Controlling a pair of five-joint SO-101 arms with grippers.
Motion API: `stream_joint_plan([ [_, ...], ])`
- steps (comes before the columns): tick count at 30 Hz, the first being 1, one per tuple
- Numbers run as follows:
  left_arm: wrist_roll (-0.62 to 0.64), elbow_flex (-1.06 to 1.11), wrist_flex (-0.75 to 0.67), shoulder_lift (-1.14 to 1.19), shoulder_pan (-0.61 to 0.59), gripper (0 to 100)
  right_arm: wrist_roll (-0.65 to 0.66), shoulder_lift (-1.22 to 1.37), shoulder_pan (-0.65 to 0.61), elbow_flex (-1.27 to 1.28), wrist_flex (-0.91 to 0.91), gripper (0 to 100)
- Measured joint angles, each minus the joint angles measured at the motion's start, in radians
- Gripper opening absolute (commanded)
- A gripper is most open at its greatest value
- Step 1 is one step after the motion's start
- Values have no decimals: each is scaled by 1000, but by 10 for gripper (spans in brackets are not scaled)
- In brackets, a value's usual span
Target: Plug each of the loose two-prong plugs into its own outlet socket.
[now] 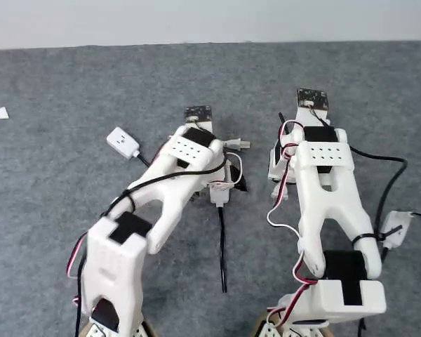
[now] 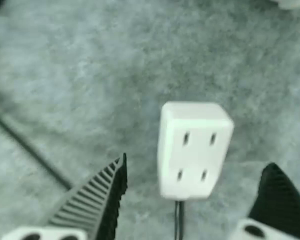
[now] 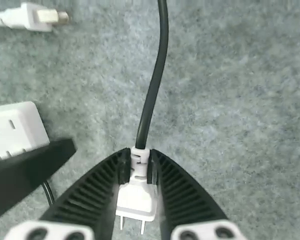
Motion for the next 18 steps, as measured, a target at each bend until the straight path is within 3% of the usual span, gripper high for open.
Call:
stream_joint_plan([
  [4, -71, 213, -83, -196, 0, 393, 5, 0, -48, 15, -51, 8],
  [11, -189, 704, -385, -543, -14, 393, 54, -6, -112, 149, -304, 8],
  [18, -206, 720, -387, -540, -196, 393, 58, -8, -160, 170, -413, 8],
])
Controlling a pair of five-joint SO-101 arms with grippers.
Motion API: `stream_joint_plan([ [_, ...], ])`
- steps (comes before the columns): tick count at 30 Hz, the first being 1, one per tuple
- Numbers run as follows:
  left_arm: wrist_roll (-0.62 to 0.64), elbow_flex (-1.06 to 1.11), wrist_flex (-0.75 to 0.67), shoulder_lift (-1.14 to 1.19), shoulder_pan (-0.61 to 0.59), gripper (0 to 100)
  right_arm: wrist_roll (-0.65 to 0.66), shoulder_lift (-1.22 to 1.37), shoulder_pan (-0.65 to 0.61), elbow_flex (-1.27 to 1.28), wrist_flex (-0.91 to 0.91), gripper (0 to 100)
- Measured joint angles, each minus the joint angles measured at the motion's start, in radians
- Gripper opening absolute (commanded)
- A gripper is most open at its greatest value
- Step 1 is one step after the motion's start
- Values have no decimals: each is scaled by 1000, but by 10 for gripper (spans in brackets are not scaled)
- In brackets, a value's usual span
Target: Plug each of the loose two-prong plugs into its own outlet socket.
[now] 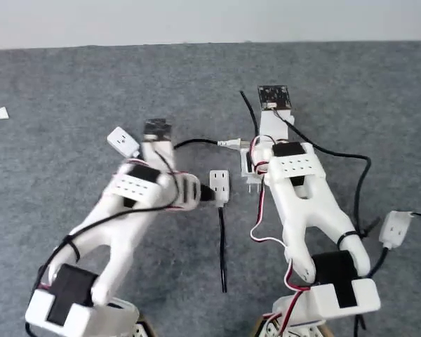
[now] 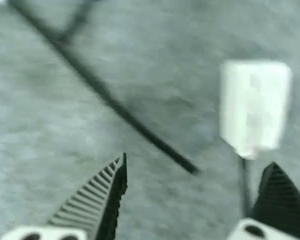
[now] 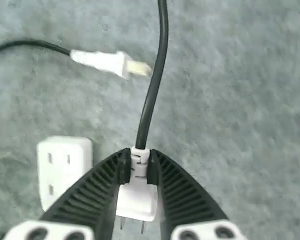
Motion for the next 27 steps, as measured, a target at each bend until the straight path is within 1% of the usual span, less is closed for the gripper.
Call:
stream_joint_plan([
  [2, -28, 0, -12, 40, -44, 393, 0, 0, 5, 0, 9, 8],
  [4, -34, -9, -14, 84, -68, 393, 0, 0, 14, 0, 71, 8],
  [8, -38, -52, -14, 164, -78, 393, 2, 2, 14, 0, 229, 8],
  [10, -34, -81, -6, 189, -80, 393, 3, 26, 14, 0, 278, 8],
  [17, -38, -104, 3, 203, -80, 393, 68, 135, 14, -23, 305, 9],
  [27, -40, -104, 6, 203, -80, 393, 83, 348, 15, -241, 457, 9],
])
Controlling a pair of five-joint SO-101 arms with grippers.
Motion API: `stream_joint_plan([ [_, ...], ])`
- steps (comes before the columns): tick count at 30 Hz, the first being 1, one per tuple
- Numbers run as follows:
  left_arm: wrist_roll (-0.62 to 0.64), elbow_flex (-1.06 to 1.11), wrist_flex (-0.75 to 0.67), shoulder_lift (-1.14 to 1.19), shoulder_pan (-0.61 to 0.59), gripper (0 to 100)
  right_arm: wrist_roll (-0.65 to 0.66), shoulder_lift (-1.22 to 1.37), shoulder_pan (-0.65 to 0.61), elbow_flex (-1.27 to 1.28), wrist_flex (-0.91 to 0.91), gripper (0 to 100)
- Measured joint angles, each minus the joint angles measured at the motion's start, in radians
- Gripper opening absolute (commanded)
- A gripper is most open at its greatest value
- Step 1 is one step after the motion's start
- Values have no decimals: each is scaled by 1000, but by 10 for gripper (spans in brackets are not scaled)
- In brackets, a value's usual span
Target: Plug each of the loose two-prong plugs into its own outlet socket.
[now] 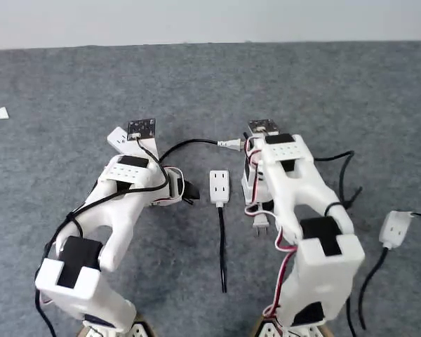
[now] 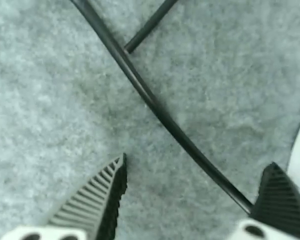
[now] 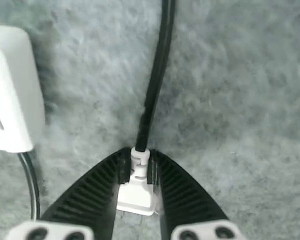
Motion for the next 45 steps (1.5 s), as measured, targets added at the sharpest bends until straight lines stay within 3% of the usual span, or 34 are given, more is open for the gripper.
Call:
stream_joint_plan([
  [8, -23, -2, 2, 0, 0, 375, 2, 38, 3, -69, 40, 9],
  [17, -98, -55, 35, 46, 3, 85, 2, -394, -5, 175, 6, 9],
  [21, -178, -178, 95, 126, 9, 14, 2, -680, -110, 288, 14, 8],
  [26, -308, -258, 153, 184, 17, 13, 12, -968, -281, 350, 23, 8],
  [30, -385, -265, 169, 190, 20, 13, 25, -1068, -330, 359, 23, 8],
  [39, -606, -269, 238, 186, 55, 13, 28, -1089, -431, 514, -77, 8],
  [45, -674, -87, 187, 38, 84, 12, 28, -1039, -422, 532, -135, 8],
])
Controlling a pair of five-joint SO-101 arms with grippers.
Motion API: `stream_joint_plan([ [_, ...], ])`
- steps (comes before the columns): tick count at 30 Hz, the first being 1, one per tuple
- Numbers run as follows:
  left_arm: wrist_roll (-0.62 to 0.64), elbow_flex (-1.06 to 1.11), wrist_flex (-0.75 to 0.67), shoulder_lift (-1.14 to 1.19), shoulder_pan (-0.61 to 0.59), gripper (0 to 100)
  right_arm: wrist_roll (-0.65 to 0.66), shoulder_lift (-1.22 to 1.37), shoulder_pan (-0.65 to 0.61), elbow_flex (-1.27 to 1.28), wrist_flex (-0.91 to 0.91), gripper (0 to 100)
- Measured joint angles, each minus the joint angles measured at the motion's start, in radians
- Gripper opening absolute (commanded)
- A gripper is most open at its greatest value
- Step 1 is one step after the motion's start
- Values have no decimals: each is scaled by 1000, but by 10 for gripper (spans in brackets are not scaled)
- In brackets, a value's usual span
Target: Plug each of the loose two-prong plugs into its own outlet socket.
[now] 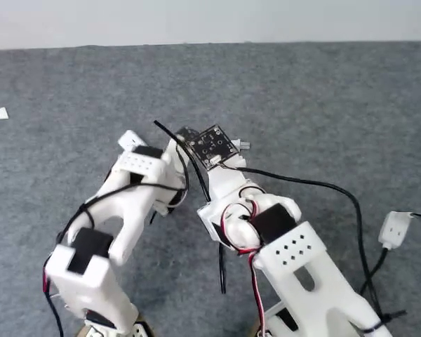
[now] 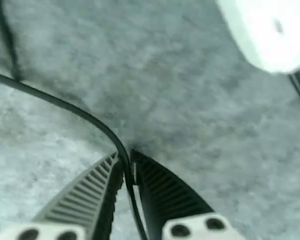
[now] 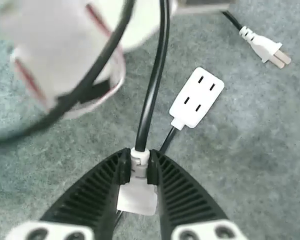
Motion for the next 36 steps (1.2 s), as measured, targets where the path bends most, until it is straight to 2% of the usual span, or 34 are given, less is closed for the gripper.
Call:
stream_joint_plan([
  [6, -9, 209, -77, -190, 40, 12, 2, 11, 3, 0, -6, 8],
  [15, -150, 265, -89, -227, 81, 13, 2, 11, 26, 0, -6, 8],
  [22, -157, 287, -126, -230, 104, 13, -17, 11, 32, 2, -6, 8],
  [26, -14, 288, -190, -230, 98, 13, -61, 11, 32, 2, -25, 8],
  [32, 333, 284, -377, -230, -25, 13, -169, 11, 143, 44, -130, 8],
  [36, 480, 284, -506, -230, -92, 13, -212, 11, 172, 104, -239, 8],
])
